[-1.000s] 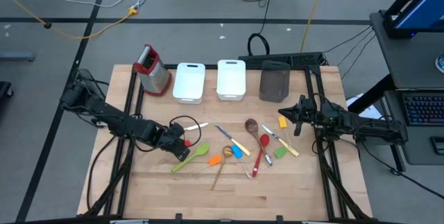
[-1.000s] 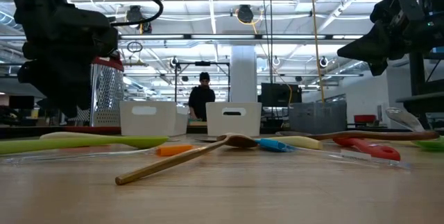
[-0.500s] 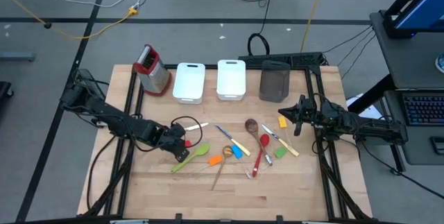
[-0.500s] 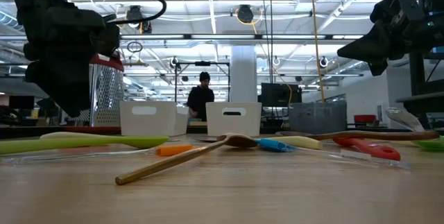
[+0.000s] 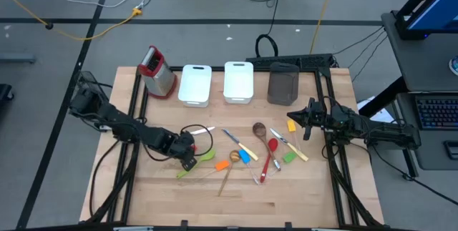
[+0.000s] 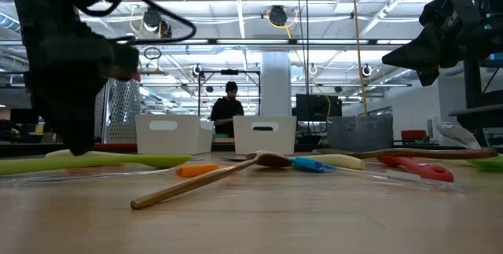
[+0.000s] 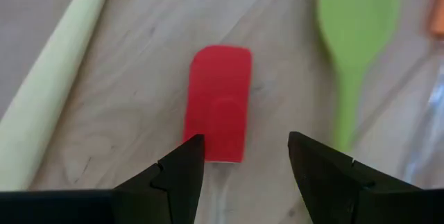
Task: Pick & Place Kitchen Items
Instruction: Put the red spatula into the black bin
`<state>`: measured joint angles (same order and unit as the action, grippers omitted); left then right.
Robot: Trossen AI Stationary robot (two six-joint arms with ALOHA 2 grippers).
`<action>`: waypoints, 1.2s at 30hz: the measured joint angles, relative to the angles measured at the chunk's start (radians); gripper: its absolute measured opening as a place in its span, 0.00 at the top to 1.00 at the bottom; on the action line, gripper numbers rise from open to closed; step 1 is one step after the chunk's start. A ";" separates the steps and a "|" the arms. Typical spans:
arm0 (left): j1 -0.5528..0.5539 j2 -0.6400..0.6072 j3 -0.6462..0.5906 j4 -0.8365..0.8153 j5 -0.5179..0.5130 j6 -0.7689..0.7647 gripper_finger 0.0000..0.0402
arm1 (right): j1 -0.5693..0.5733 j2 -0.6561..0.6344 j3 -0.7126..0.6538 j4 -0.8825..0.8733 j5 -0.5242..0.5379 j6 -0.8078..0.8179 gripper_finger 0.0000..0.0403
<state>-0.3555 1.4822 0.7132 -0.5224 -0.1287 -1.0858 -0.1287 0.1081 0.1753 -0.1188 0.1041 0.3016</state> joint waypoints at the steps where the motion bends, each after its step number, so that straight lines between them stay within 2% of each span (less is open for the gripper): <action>1: 0.004 0.015 0.000 0.001 -0.001 0.000 0.47 | 0.000 0.000 0.000 0.000 0.000 0.000 0.99; 8: 0.043 0.090 0.006 -0.001 0.016 -0.023 0.47 | 0.000 0.000 0.000 0.000 0.000 0.000 0.99; 22: 0.050 0.125 0.007 -0.025 -0.011 0.030 0.48 | 0.000 0.000 0.000 0.001 0.000 0.004 0.99; 25: 0.044 0.149 0.010 -0.025 -0.027 0.050 0.54 | 0.000 0.000 0.000 0.000 0.000 0.004 0.99; 32: 0.037 0.150 0.010 -0.031 -0.052 0.067 0.74 | 0.000 0.000 0.000 0.001 0.000 0.005 0.99; 36: 0.038 0.150 0.011 -0.029 -0.051 0.056 0.79 | 0.000 0.000 0.000 0.001 0.000 0.005 0.99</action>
<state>-0.3172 1.6321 0.7242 -0.5518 -0.1802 -1.0295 -0.1291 0.1078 0.1753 -0.1181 0.1040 0.3061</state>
